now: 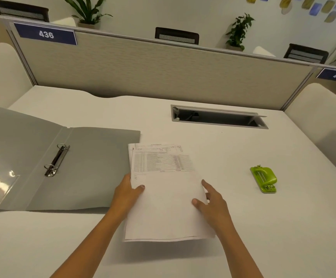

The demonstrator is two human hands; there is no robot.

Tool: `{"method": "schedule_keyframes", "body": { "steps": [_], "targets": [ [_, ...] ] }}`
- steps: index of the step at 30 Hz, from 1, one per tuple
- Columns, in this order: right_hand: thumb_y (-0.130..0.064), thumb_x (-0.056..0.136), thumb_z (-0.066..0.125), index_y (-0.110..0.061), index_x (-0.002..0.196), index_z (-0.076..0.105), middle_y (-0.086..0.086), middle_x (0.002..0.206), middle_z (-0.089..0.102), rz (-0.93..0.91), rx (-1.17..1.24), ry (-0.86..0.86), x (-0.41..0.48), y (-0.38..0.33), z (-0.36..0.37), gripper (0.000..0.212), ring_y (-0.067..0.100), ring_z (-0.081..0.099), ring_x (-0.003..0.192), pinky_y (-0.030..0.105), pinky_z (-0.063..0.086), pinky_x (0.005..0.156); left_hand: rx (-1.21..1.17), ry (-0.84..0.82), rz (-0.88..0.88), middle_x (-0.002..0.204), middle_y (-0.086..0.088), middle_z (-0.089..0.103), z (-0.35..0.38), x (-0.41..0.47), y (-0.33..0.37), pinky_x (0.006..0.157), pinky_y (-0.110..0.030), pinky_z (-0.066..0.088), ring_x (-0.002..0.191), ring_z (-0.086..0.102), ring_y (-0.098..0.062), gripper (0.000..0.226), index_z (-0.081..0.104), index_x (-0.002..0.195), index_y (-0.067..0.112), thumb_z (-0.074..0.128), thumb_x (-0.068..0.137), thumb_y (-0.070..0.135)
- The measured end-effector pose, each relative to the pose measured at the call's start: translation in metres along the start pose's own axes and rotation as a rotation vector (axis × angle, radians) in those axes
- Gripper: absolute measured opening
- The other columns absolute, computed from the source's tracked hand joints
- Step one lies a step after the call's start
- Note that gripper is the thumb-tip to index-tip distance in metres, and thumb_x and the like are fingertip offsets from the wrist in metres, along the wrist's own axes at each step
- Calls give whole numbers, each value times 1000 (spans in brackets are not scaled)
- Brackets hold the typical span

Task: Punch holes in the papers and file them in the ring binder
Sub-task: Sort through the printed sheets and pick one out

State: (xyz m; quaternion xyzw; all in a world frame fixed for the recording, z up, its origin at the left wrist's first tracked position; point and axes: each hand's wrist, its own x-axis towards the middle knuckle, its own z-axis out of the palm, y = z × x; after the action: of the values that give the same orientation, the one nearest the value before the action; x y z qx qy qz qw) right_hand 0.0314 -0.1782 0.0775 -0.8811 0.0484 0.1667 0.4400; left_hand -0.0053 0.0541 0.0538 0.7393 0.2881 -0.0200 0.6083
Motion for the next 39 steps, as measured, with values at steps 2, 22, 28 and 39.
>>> {"method": "schedule_keyframes", "body": {
  "steps": [2,22,28,39],
  "targets": [
    [-22,88,66,-22,149,31,8,139,52,14,-28,-4,4,2,2,70,24,50,126,33,39,101,38,20,46,112,5,55,3,-1,0,77,-28,45,97,55,-18,42,43,133,18,57,93,15],
    [-67,74,62,-6,110,45,7,108,57,103,-686,370,31,1,45,73,24,52,102,30,42,80,-55,339,178,114,1,58,-66,9,2,82,-40,49,98,59,-24,35,49,127,17,57,93,13],
    [-66,73,65,-3,116,42,10,117,53,259,-690,329,35,-3,39,80,25,52,108,28,47,81,-119,330,171,114,0,60,-69,9,-2,89,-50,51,101,61,-28,30,49,118,25,57,93,12],
    [-47,81,69,-5,119,47,10,118,58,256,-550,301,33,-5,39,60,29,49,116,34,46,88,-168,288,163,116,-1,62,-64,5,-3,88,-51,52,101,63,-28,28,50,115,28,57,93,13]
  ]
}}
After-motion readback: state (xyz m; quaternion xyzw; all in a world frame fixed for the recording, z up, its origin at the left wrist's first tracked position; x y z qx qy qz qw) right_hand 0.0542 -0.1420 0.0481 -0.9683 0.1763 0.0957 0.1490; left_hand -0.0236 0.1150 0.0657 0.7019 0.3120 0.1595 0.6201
